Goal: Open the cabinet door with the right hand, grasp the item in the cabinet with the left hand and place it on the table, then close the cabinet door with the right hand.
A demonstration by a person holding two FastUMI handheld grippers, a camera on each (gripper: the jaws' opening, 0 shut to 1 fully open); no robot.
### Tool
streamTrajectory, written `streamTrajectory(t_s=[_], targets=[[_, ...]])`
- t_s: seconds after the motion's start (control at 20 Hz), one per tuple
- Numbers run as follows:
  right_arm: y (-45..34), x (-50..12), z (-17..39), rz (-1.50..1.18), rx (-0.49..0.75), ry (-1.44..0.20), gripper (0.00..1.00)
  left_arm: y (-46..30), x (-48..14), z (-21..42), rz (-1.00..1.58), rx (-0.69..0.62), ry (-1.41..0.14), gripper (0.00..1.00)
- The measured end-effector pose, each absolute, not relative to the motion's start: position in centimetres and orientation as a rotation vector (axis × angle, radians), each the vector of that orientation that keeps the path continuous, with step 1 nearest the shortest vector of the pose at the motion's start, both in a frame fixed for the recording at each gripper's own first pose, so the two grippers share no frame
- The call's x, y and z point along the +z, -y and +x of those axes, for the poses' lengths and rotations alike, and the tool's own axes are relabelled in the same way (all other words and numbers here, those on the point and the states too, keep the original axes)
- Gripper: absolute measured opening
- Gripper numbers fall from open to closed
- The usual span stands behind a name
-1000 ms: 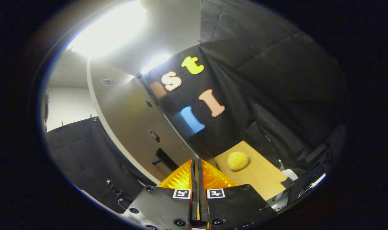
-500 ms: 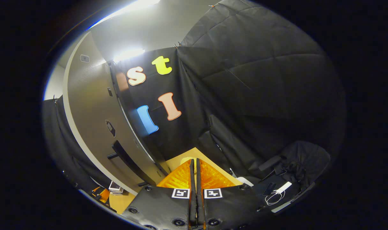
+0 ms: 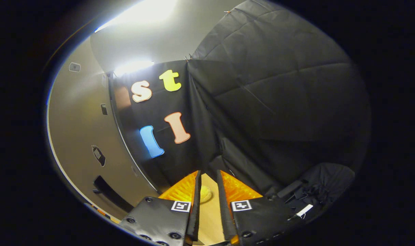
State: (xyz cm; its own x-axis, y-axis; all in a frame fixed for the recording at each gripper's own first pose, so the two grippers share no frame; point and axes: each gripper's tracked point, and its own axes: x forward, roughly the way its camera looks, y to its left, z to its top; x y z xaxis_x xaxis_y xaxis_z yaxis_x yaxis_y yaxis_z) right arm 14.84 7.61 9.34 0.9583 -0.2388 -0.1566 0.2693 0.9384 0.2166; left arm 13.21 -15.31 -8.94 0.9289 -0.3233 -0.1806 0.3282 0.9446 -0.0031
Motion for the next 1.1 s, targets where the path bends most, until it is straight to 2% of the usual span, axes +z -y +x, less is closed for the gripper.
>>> streamTrajectory(t_s=[0.05,0.1,0.15,0.2,0.25,0.3,0.35,0.5,0.55,0.6,0.65,0.75,0.8,0.85,0.95,1.05,1.1], targets=[[-7.7,9.0,15.7,0.221,-0.251,-0.14,0.3,15.7,-9.0,14.3,0.022,-0.323,-0.184,0.94],[-7.8,8.7,16.5,0.195,-0.236,-0.15,0.31,16.0,-9.0,15.3,0.013,-0.31,-0.19,0.94],[-7.7,8.6,17.2,0.164,-0.231,-0.148,0.31,16.5,-9.0,16.3,0.001,-0.302,-0.192,0.94],[-7.1,8.8,17.8,0.12,-0.232,-0.14,0.22,17.2,-8.9,17.3,-0.011,-0.299,-0.19,0.94],[-6.8,8.9,18.4,0.074,-0.235,-0.137,0.4,17.7,-8.8,18.1,-0.019,-0.298,-0.191,0.94],[-6.1,8.7,18.6,0.03,-0.252,-0.136,0.39,18.4,-8.8,18.9,-0.026,-0.303,-0.191,0.92],[-5.2,8.7,18.9,-0.003,-0.268,-0.137,0.38,19.0,-8.7,19.7,-0.026,-0.306,-0.191,0.94],[-3.6,8.6,19.7,-0.05,-0.315,-0.133,0.89,20.9,-8.5,22.6,0.006,-0.33,-0.175,0.92],[-3.0,8.6,20.1,-0.063,-0.332,-0.127,0.94,21.5,-8.4,23.6,0.024,-0.338,-0.17,0.93],[-2.5,8.3,20.2,-0.073,-0.349,-0.128,0.94,22.3,-8.4,24.6,0.04,-0.347,-0.165,0.91],[-2.0,8.1,20.5,-0.082,-0.363,-0.13,0.99,23.0,-8.4,25.6,0.052,-0.357,-0.158,0.93],[-1.2,7.8,20.8,-0.091,-0.384,-0.135,0.99,24.5,-8.7,27.6,0.06,-0.373,-0.15,0.94],[-1.1,7.7,20.9,-0.086,-0.386,-0.137,0.94,24.9,-9.0,28.4,0.064,-0.375,-0.151,0.94],[-0.9,7.4,20.9,-0.076,-0.384,-0.141,0.99,25.3,-9.0,29.3,0.07,-0.375,-0.146,0.96],[-0.4,7.0,21.2,-0.053,-0.387,-0.155,0.99,25.9,-9.3,31.1,0.084,-0.376,-0.136,0.91],[0.2,6.4,21.2,-0.05,-0.397,-0.172,0.99,26.8,-9.7,32.9,0.101,-0.385,-0.138,0.93],[0.5,6.1,21.3,-0.054,-0.402,-0.181,0.95,27.2,-10.0,33.9,0.104,-0.388,-0.139,0.96]])
